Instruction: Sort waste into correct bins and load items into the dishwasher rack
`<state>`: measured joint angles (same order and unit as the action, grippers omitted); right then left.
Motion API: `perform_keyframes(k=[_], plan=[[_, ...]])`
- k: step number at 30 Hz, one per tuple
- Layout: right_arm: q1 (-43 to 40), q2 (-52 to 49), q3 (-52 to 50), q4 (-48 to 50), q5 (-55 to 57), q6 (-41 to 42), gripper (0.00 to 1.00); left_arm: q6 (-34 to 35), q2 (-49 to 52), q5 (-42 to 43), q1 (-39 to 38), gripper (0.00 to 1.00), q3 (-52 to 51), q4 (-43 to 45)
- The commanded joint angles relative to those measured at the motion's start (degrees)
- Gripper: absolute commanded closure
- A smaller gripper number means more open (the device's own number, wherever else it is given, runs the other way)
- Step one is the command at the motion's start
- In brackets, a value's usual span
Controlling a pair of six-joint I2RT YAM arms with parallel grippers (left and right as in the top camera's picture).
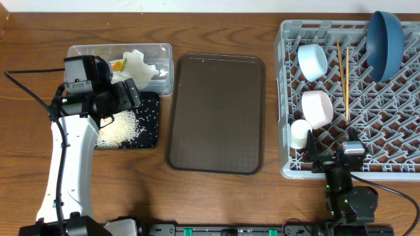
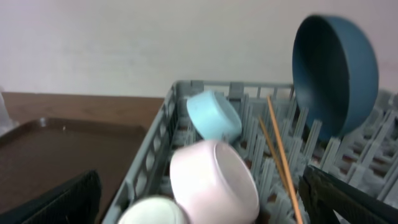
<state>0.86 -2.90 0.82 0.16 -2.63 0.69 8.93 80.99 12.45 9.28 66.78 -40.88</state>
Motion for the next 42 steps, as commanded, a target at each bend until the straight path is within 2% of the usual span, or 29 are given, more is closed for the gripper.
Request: perform_keyframes(k=[1,3,31,39,42], plan=[[-0.37,1.84,-0.50,-2.03,1.05,0.74,0.01,-0.76,0.22,-0.52,0.20,0.07,0.31,-0.04],[-0.35,2.58,-0.50,-4.17,0.96,0.85,0.01,-0.76,0.22,-0.52,0.20,0.07,0.31,-0.04],[-0.04,2.62,-0.50,-4.26,0.92,0.98,0.01,-0.76,0.11,-0.52,0.20,0.07,0.31,-0.15],[-0.04,2.62,-0.50,-4.26,0.90,0.98,0.01,-0.81,-4.55,-0.79,0.07,0.07,-0.07,-2.86],[-0.04,2.62,-0.50,-4.26,0.90,0.98,0.01,-1.55,-8.33,-0.94,-0.81,0.07,-2.67,1.29]])
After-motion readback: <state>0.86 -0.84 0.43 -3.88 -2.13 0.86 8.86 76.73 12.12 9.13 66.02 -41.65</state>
